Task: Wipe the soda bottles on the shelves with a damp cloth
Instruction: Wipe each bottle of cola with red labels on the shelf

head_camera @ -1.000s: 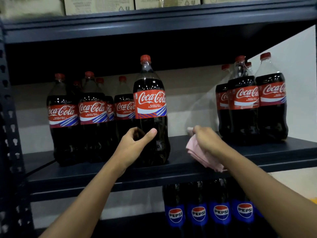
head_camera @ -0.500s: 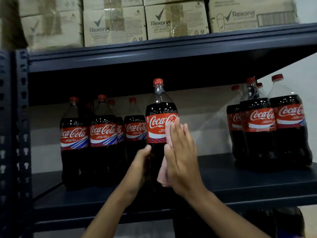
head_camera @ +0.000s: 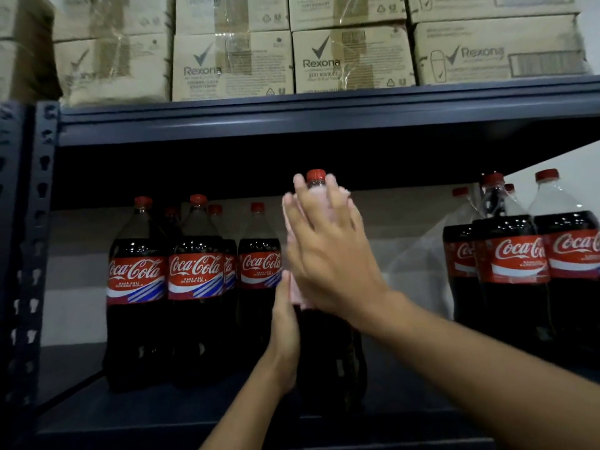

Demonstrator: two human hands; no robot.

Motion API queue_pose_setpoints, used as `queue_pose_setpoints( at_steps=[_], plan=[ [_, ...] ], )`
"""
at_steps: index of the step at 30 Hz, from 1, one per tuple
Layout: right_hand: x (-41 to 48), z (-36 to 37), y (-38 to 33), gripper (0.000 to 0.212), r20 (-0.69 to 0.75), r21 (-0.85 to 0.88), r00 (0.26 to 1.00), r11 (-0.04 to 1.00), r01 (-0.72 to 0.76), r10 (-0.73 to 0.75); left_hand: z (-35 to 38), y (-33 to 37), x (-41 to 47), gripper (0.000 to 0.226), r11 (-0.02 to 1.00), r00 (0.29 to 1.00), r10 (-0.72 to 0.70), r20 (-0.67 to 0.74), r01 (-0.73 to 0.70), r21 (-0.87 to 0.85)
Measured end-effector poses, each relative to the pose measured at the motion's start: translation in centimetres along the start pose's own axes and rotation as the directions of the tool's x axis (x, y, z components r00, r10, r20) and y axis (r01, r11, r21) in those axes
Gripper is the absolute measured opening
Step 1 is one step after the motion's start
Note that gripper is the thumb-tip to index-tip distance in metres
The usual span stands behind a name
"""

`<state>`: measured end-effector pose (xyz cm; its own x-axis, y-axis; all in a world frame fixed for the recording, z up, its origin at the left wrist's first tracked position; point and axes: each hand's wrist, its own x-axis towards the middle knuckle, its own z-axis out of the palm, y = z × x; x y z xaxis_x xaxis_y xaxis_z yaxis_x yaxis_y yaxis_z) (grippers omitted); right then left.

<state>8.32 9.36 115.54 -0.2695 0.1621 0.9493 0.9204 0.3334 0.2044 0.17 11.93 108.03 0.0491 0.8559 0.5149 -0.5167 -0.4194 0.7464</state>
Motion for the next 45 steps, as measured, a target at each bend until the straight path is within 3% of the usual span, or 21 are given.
queue_pose_setpoints(
  at_steps=[3, 8, 11, 16, 19, 23, 30, 31, 33, 34, 35, 36, 38, 40, 42, 45],
  plan=[
    [5.1, -1.2, 0.9, 0.065, 0.007, -0.060, 1.000, 0.998, 0.013, -0.013, -0.1, -0.1, 0.2, 0.065, 1.000, 0.999, -0.005, 0.035, 0.004, 0.031],
    [9.1, -1.1, 1.6, 0.050, 0.243, -0.093, 0.969, 0.996, -0.011, 0.034, -0.3, -0.3, 0.6, 0.061, 0.999, 0.999, -0.025, -0.025, 0.026, 0.037],
    [9.8, -1.0, 1.7, 0.043, 0.246, -0.078, 0.969, 0.997, 0.017, 0.002, -0.3, -0.5, 0.7, 0.064, 0.999, 0.999, -0.039, -0.025, 0.039, 0.030],
    [11.1, -2.3, 2.3, 0.038, 0.262, 0.105, 0.937, 0.958, -0.266, 0.231, 0.0, -0.7, 0.7, 0.067, 0.999, 0.999, -0.042, -0.028, 0.043, 0.025],
    [11.3, -2.7, 2.0, 0.038, 0.260, 0.116, 0.925, 0.942, -0.315, 0.278, 0.1, -0.6, 0.3, 0.066, 0.999, 0.999, -0.037, -0.031, 0.038, 0.033],
    [9.6, -2.5, 1.6, 0.040, 0.254, 0.104, 0.944, 0.964, -0.244, 0.212, -0.3, -0.6, 0.3, 0.064, 0.999, 1.000, -0.020, -0.017, 0.021, 0.046],
    [1.6, -1.9, -0.5, 0.076, 0.216, -0.171, 0.976, 0.985, 0.005, 0.033, -0.9, -0.5, 0.4, 0.062, 0.999, 1.000, 0.004, -0.009, -0.004, 0.045],
    [-0.3, -1.3, -1.6, 0.069, 0.188, -0.247, 0.981, 0.969, 0.000, 0.048, 0.0, -1.3, -0.1, 0.055, 0.989, 0.997, 0.081, -0.013, -0.079, 0.128],
    [-4.5, 0.8, -3.0, 0.057, 0.092, -0.307, 0.987, 0.947, -0.097, 0.131, 1.0, -1.8, -1.8, 0.048, 0.907, 0.975, 0.142, 0.171, -0.197, 0.371],
    [-6.8, 1.7, -3.0, 0.057, 0.067, -0.241, 0.992, 0.966, -0.091, 0.110, 1.2, -1.4, -2.4, 0.048, 0.914, 0.981, 0.095, 0.171, -0.154, 0.375],
    [-8.7, 1.9, -2.7, 0.058, 0.087, -0.183, 0.996, 0.983, -0.017, 0.033, 0.7, -1.8, -2.3, 0.047, 0.884, 0.981, 0.173, 0.085, -0.193, 0.427],
    [-10.5, 1.9, -2.6, 0.059, 0.097, -0.116, 0.995, 0.992, 0.051, -0.040, 0.4, -1.3, -2.6, 0.049, 0.928, 0.967, 0.163, 0.196, -0.218, 0.303],
    [-13.5, 1.2, -1.9, 0.063, 0.095, -0.102, 0.991, 0.989, 0.106, -0.096, 0.6, -0.2, -1.1, 0.069, 0.997, 0.996, -0.042, 0.083, 0.036, 0.067],
    [-14.9, 1.1, -1.9, 0.071, 0.109, -0.055, 0.987, 0.990, 0.128, -0.121, -0.1, 0.9, -1.0, 0.086, 0.998, 0.985, -0.055, 0.163, 0.057, -0.011],
    [-14.7, 1.0, -2.0, 0.072, 0.091, -0.036, 0.988, 0.991, 0.128, -0.124, 0.2, 0.3, -1.1, 0.085, 0.999, 0.983, -0.052, 0.174, 0.051, 0.007],
    [-10.5, 0.8, -1.4, 0.068, -0.001, 0.068, 0.999, 0.996, 0.055, -0.055, -0.2, 0.0, -1.4, 0.063, 0.996, 0.996, 0.013, 0.090, -0.021, 0.084]
  ],
)
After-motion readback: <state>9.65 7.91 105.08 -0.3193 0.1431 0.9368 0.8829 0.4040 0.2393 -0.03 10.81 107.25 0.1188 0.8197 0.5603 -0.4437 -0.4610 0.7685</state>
